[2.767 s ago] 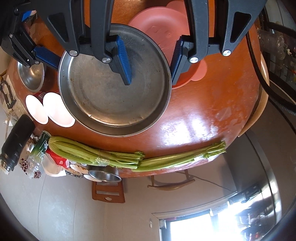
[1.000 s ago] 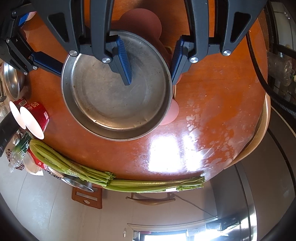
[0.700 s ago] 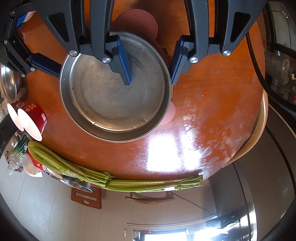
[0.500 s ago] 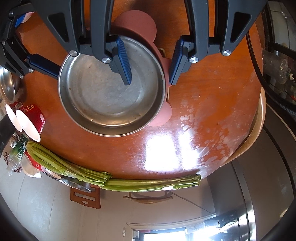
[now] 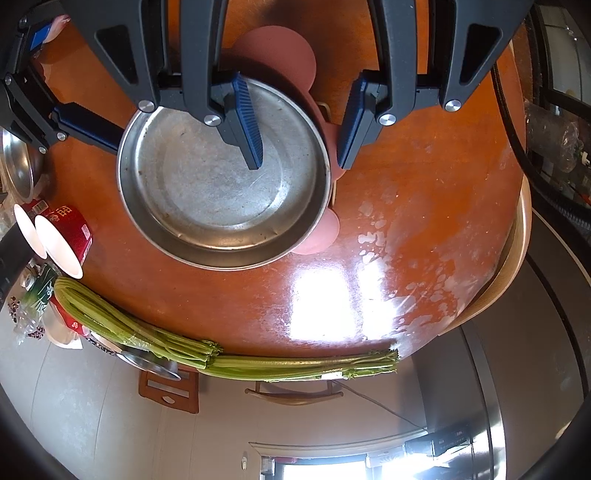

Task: Organize plates and bowls
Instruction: 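Lower the silver tray onto the pink plate and open the left gripper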

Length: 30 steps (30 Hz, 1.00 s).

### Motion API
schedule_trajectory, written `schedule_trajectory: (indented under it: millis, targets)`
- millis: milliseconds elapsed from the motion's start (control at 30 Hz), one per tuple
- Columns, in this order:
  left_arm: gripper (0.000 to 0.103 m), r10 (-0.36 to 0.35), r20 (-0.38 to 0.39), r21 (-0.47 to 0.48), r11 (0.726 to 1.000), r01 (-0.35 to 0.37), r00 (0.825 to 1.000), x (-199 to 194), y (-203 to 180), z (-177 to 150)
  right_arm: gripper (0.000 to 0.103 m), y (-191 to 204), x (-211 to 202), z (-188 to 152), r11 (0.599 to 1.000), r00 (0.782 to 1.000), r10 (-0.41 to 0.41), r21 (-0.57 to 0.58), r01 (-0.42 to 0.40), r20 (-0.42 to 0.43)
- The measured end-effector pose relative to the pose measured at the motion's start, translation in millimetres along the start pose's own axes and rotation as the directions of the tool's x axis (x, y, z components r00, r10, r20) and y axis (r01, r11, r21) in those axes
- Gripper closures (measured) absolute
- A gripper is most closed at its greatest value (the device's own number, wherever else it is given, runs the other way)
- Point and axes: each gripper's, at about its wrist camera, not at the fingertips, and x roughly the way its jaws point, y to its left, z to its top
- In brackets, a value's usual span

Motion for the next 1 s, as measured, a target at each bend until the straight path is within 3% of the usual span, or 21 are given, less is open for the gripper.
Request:
schedule_trajectory:
  millis: [567,800,1000]
  targets:
    - [0.061,0.0,0.004,-0.03,1.0,0.0,1.0,-9.7,4.9,1.3,0.042,-4.8,-11.5,1.6,0.999,0.999,0.044,0.01,-0.044,0.019]
    - [0.061,0.01,0.005,-0.075,0.997,-0.009,1.0,-12.2,11.8,0.8,0.042,-15.9,-21.1,3.7,0.998,0.997,0.051,0.027,-0.053,0.054]
    - [0.057,-0.021,0.016,-0.126,0.992,0.023,1.0,-18.9,20.8,-0.1,0.042,-33.6,-28.5,3.1,0.996,0.995,0.061,0.065,-0.066,0.074]
